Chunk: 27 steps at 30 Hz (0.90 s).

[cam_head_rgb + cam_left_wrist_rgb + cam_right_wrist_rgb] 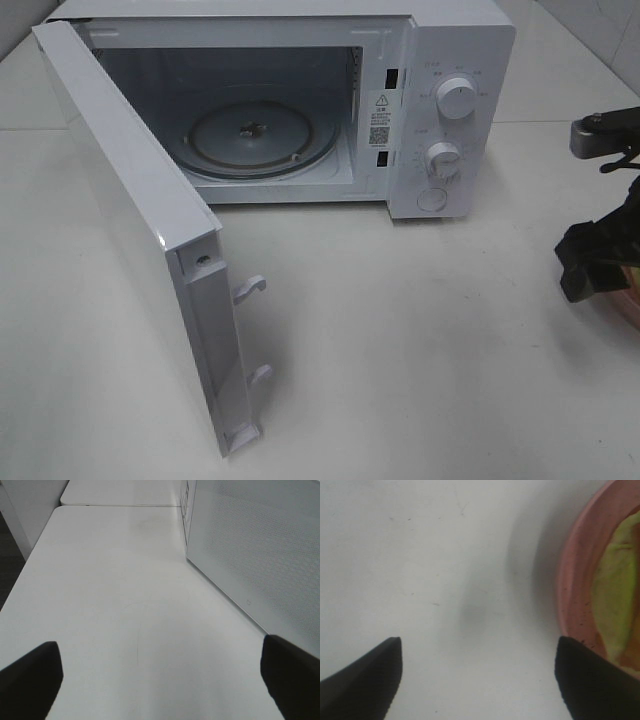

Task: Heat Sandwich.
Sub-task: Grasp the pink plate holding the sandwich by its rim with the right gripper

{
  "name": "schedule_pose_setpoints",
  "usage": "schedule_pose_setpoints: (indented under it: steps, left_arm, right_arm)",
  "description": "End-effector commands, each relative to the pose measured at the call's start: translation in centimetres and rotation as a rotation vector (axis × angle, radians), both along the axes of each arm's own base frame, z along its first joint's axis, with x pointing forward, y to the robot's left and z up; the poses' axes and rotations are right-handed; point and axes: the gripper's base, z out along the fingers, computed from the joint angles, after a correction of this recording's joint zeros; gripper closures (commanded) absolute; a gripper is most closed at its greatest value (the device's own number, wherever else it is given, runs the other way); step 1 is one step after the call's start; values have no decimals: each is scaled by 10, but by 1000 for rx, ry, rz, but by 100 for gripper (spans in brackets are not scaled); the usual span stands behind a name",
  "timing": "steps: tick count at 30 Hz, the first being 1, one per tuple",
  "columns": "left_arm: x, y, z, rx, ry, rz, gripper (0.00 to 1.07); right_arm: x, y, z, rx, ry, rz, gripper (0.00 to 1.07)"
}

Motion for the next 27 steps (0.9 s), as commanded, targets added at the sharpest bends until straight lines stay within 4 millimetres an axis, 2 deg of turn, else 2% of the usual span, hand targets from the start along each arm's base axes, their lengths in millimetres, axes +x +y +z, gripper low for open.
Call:
schedule_pose_setpoints:
  steps: [1,10,15,18,22,27]
  left_arm:
    - [-4,-1,0,-4,-34,-4,5]
    - [-4,-1,0,-4,-34,-4,5]
    - [-4,-1,0,-4,-34,-4,5]
    - [-4,-1,0,-4,-34,-4,5]
    - [-4,-1,0,-4,-34,-4,5]
    - [-4,-1,0,-4,-34,-4,5]
  right_arm:
    - [6,-12,9,-47,-28,-10,14]
    - [19,-26,3,-78,5,-65,16]
    - [35,-27,-6,-96,35,-59,17]
    - [48,-27,-15,-112,62,-61,18]
    - [54,-29,-22,-130,83,-55,19]
    - [64,-28,-42,-139,137,-47,20]
